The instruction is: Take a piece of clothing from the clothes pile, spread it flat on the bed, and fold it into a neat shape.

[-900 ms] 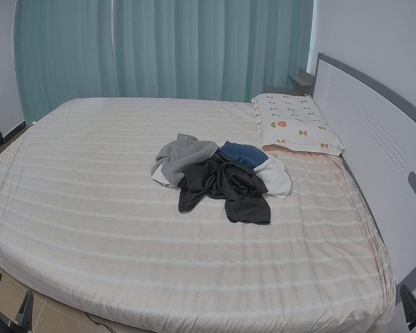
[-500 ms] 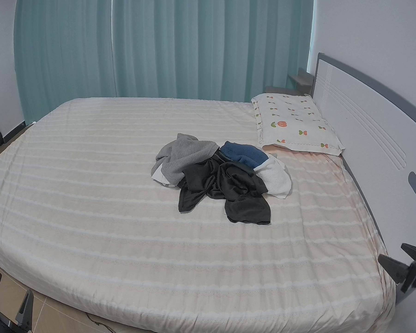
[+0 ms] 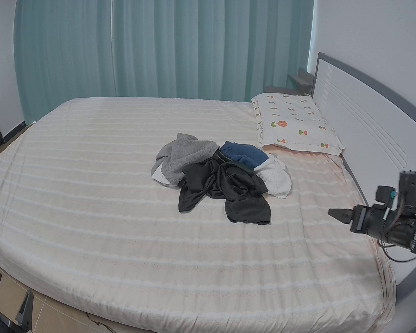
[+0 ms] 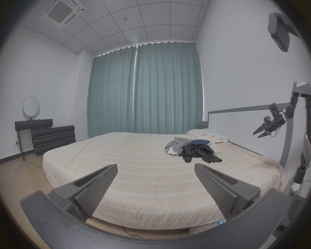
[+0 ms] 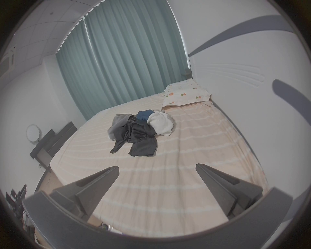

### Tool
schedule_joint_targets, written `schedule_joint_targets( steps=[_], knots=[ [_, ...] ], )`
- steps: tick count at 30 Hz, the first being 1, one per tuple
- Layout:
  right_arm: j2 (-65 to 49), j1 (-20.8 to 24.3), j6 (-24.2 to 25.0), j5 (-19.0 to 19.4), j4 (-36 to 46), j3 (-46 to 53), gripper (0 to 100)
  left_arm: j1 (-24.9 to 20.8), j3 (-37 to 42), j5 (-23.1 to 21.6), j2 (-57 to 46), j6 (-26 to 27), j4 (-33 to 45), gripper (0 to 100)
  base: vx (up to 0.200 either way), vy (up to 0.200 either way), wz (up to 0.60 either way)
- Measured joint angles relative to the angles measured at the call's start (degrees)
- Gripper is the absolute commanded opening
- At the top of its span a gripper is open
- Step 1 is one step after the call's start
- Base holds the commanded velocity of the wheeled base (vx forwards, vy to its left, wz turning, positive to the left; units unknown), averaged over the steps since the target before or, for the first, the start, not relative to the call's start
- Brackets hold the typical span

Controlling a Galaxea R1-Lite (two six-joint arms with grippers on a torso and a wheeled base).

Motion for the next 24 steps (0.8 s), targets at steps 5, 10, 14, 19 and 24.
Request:
schedule_joint_targets(
  steps=[5, 10, 14, 19, 24],
  knots=[
    [14.67, 2.01, 2.82, -2.95, -1.80, -11.26, 100, 0.00, 0.00, 0.00, 0.00, -0.02, 0.00, 100, 0.000, 0.000, 0.00],
    [28.40, 3.99, 5.83, -5.81, -1.39, -25.22, 100, 0.00, 0.00, 0.00, 0.00, -0.02, 0.00, 100, 0.000, 0.000, 0.00],
    [37.85, 5.75, 8.30, -8.42, 0.16, -36.33, 100, -0.01, 0.00, -0.02, 0.00, -0.02, 0.00, 100, 0.000, 0.000, 0.00],
    [48.60, 8.27, 11.23, -11.76, 3.28, -50.36, 100, 0.02, 0.00, -0.02, 0.00, -0.02, 0.00, 100, 0.000, 0.000, 0.00],
    [57.98, 10.67, 14.08, -15.48, 7.09, -62.26, 100, 0.00, 0.00, 0.00, 0.00, 0.00, -0.02, 100, 0.000, 0.000, 0.00]
  ],
)
